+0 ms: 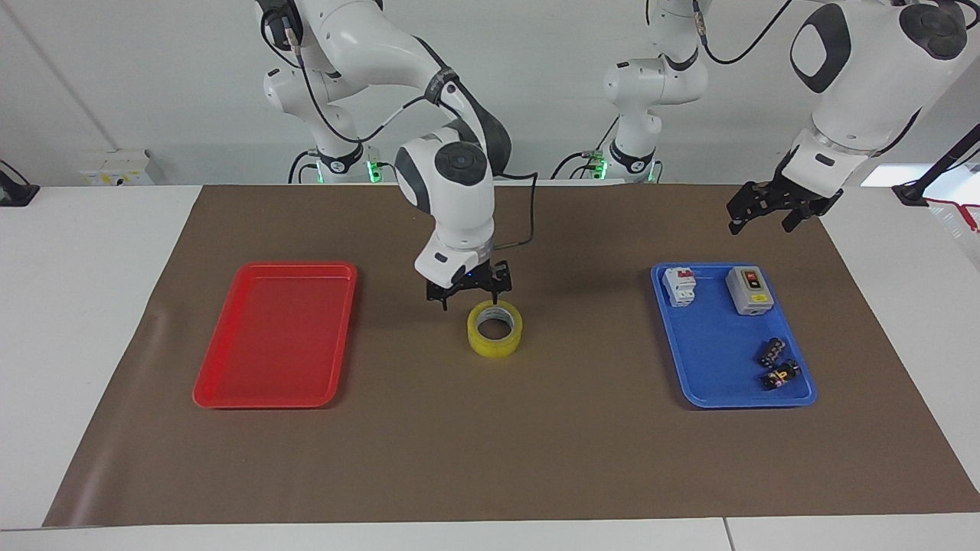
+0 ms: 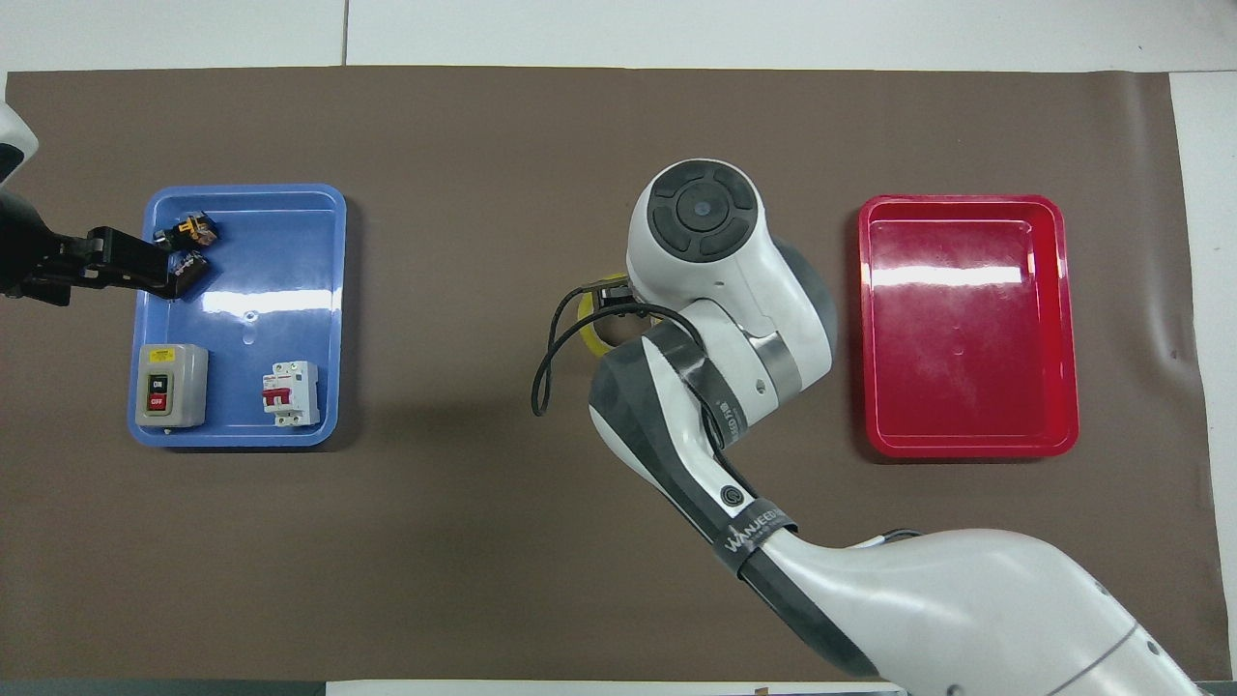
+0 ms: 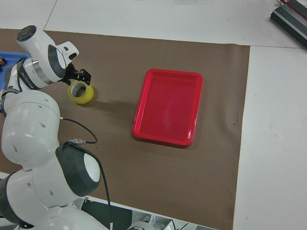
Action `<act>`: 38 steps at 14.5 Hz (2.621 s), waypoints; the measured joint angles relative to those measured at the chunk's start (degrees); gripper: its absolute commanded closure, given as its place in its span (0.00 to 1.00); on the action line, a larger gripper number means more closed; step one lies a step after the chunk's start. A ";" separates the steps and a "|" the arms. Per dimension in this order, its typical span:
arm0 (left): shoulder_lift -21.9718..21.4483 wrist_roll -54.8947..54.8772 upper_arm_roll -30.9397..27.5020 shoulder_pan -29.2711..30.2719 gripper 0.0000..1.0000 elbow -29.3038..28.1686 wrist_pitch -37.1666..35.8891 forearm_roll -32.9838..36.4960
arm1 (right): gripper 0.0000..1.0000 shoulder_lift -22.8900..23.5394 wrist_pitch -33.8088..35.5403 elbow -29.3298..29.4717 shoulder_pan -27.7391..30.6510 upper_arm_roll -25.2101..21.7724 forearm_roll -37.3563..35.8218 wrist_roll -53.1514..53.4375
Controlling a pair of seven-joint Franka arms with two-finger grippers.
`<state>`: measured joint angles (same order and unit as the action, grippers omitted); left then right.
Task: Place and move tape with both arms
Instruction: 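Lower the right gripper onto the yellow tape and grasp it, then carry the yellow tape with the right gripper into the red tray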
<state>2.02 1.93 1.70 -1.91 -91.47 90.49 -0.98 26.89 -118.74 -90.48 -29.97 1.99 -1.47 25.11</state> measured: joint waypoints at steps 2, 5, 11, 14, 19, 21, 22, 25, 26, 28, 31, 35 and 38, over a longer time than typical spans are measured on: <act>-0.06 -0.07 0.00 0.00 0.00 0.00 0.03 0.00 | 0.00 1.08 -3.14 -2.24 -0.22 -0.02 -0.02 -2.86; -0.19 -1.29 -0.01 0.00 0.00 0.00 0.12 0.01 | 0.00 1.03 -8.90 -6.67 -0.18 -0.21 -0.02 -6.17; -2.05 -2.07 -0.01 0.00 0.00 -1.58 1.21 0.01 | 0.06 0.89 -15.05 -10.41 0.20 -0.32 -0.02 -7.33; -2.33 -2.07 -0.01 0.00 0.00 -2.08 1.98 0.01 | 0.70 0.90 -17.72 -12.08 0.18 -0.32 -0.02 -7.35; -2.33 -2.07 -0.01 0.00 0.00 -2.24 1.99 0.01 | 1.00 0.70 -18.70 -12.82 0.42 -0.47 -0.12 -7.56; -2.33 -2.07 -0.01 0.00 0.00 -2.25 1.99 0.01 | 1.00 0.62 -15.60 -11.46 1.16 -0.56 -0.13 -7.60; -2.33 -2.07 -0.01 0.00 0.00 -2.26 1.99 0.01 | 1.00 0.56 -12.55 -9.67 1.64 -0.60 -0.13 -7.63; -2.34 -2.07 -0.01 0.00 0.00 -2.26 1.99 0.01 | 1.00 -0.75 -4.30 -3.66 4.95 -0.91 -0.13 -7.75; -2.34 -2.07 -0.01 0.00 0.00 -2.26 1.99 0.01 | 1.00 -1.99 -2.21 -2.85 7.10 -1.00 -0.13 -8.80; -2.34 -2.07 -0.01 0.00 0.00 -2.27 1.99 0.01 | 1.00 -5.41 1.80 -2.59 12.19 -1.11 -0.14 -12.73; -2.34 -2.07 -0.01 0.00 0.00 -2.27 1.99 0.01 | 1.00 -10.07 6.30 -3.83 20.52 -1.20 -0.14 -21.91; -2.34 -2.07 -0.01 0.00 0.00 -2.27 1.99 0.01 | 1.00 -11.55 4.61 -8.84 29.26 -1.26 -0.13 -32.76; -2.34 -2.07 -0.01 0.00 0.00 -2.27 1.99 0.01 | 1.00 -12.55 -4.15 -17.18 33.85 -1.26 -0.13 -38.26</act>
<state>-0.33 -0.14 1.69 -1.91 -93.74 92.48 -0.97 14.33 -122.89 -107.66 3.87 0.73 -1.60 -13.15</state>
